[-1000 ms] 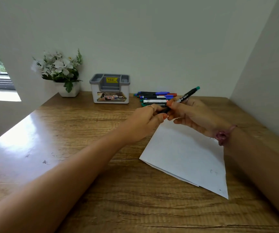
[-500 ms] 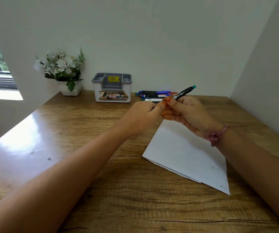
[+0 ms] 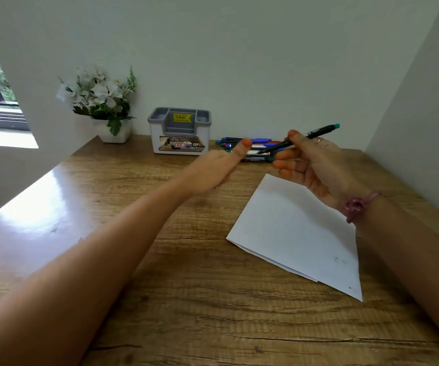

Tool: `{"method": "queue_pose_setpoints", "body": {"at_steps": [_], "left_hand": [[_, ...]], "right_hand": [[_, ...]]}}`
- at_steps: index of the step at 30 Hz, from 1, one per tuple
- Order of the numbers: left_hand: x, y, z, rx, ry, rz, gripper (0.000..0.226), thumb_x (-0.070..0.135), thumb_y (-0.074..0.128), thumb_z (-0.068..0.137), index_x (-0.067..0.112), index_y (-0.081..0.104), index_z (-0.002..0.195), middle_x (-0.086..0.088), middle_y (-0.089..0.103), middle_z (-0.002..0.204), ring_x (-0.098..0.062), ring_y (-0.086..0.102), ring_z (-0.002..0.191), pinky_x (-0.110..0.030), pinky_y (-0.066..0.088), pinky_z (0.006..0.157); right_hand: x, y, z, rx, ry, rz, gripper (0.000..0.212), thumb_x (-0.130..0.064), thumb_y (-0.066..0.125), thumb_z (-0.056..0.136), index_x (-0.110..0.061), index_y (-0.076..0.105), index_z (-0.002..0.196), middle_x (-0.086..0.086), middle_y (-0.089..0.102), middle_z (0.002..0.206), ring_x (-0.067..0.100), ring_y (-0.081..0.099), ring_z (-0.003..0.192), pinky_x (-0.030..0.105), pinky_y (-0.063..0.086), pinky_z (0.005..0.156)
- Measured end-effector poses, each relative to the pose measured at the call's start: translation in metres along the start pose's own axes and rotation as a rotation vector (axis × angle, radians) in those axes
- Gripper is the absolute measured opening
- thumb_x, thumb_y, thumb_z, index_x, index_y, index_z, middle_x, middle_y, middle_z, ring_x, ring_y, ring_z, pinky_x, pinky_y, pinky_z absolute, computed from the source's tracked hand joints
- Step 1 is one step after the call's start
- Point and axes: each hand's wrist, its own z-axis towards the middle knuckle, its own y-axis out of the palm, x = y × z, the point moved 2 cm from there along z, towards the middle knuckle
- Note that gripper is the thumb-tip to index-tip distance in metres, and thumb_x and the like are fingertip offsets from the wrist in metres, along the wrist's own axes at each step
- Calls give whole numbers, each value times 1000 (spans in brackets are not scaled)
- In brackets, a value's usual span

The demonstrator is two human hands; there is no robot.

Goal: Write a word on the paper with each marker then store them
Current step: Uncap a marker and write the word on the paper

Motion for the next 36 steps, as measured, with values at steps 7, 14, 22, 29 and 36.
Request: {"method": "queue_pose_setpoints", "body": {"at_steps": [7,14,22,29,36], "left_hand": [[-24,-9,-16,-112,46,190,20,32,36,99,28,54,107,17,48,75,5,46,63,-17,34,59],[-16,0,-25,-459,183,458,49,49,47,88,50,31,135,42,37,94,33,35,75,0,28,69],[-22,3,-23,-447,236,481,46,63,48,74,54,45,120,42,44,85,23,44,76,-4,30,66],[-25,4,-21,-370,267,503,56,67,54,75,40,50,124,12,39,58,7,44,55,-21,26,54],[-24,5,-22,-370,248,483,63,65,48,64,38,52,121,11,37,51,3,44,51,-16,26,49]], "right_hand": [[21,-1,-31,-199,120,-23,8,-14,59,85,-14,62,77,3,62,63,12,61,55,23,53,51],[38,-2,-39,-480,172,-205,19,-10,46,76,-4,61,87,11,63,61,21,63,55,28,54,53],[29,8,-34,-727,99,-315,29,-35,80,65,-14,70,81,9,67,68,20,66,61,26,55,58],[31,22,-34,-819,27,-496,12,-14,66,73,-19,68,83,8,69,70,14,64,60,24,52,63],[45,25,-34,-715,-127,-530,15,2,60,75,-10,66,80,34,61,70,13,59,48,21,49,52]]}}
